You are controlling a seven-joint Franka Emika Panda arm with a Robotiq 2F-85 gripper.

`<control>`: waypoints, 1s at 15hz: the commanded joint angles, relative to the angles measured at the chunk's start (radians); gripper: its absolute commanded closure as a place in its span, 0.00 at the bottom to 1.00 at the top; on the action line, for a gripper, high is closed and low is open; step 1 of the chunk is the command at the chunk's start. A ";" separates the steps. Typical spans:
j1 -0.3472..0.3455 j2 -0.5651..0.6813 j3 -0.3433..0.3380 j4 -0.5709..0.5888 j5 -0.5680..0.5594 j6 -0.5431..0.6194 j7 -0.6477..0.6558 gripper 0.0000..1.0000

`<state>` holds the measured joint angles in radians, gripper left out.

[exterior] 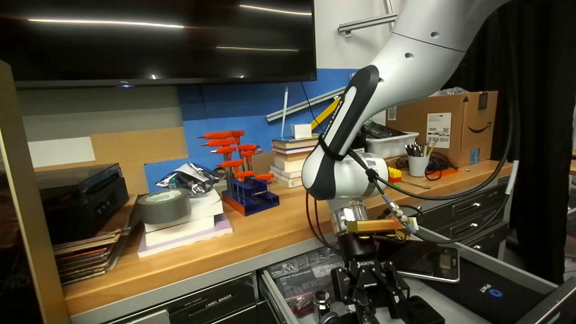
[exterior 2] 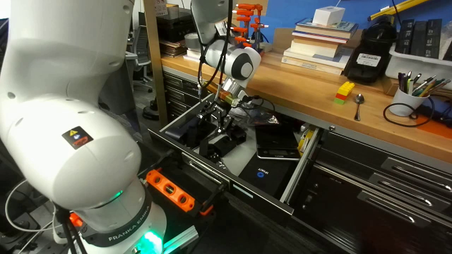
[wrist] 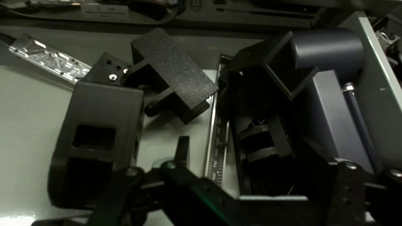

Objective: Put the black objects inside the open drawer and close the drawer

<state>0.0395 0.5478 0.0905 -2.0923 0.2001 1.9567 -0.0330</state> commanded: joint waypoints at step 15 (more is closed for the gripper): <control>0.050 -0.385 -0.151 -0.251 -0.330 -0.153 0.620 0.00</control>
<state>0.0782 0.2580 -0.0434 -2.2483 -0.0870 1.8413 0.4454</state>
